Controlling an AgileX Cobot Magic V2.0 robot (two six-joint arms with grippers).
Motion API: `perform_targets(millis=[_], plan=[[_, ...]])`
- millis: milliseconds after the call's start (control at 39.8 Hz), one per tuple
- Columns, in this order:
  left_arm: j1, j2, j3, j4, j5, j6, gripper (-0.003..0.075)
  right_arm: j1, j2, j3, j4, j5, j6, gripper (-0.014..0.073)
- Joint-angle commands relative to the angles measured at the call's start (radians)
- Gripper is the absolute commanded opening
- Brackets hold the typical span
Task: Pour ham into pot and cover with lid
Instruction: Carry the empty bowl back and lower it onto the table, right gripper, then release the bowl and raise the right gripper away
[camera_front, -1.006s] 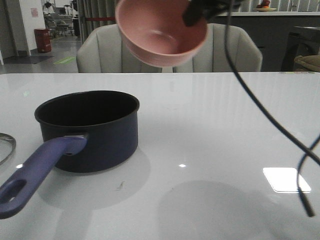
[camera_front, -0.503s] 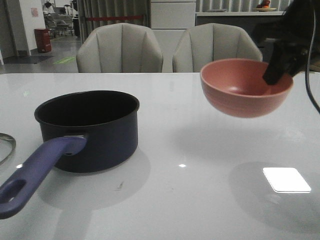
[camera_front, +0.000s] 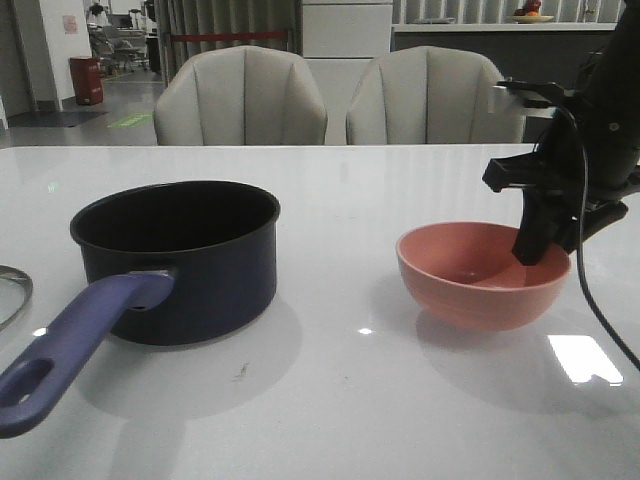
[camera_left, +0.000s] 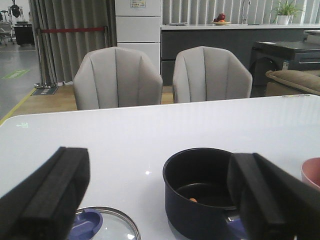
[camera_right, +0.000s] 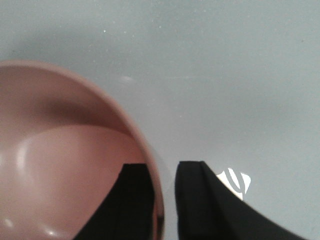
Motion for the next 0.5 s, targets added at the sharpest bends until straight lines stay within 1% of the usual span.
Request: perform_targets(millis=[0, 75, 151, 277, 377, 478], plan=[[-0.005, 0.012, -0.025, 0.001, -0.076, -0.003, 0.0606, -0.008, -0.056, -0.040, -0.010, -0.033, -0.004, 0.0375], [-0.005, 0.012, -0.025, 0.001, -0.076, -0.003, 0.0606, -0.008, -0.063, -0.062, -0.037, 0.001, -0.004, 0.0405], [-0.005, 0.012, -0.025, 0.001, -0.076, -0.003, 0.0606, -0.008, -0.085, -0.074, -0.055, 0.039, -0.005, 0.0400], [-0.005, 0.012, -0.025, 0.001, -0.076, -0.003, 0.0606, -0.008, -0.182, -0.072, -0.054, 0.069, -0.012, 0.0400], [-0.005, 0.012, -0.025, 0.001, -0.076, -0.003, 0.0606, -0.008, -0.284, -0.046, -0.047, 0.047, -0.012, 0.0400], [-0.005, 0.012, -0.025, 0.001, -0.076, -0.003, 0.0606, -0.001, -0.399, 0.017, -0.034, -0.033, -0.012, 0.0400]])
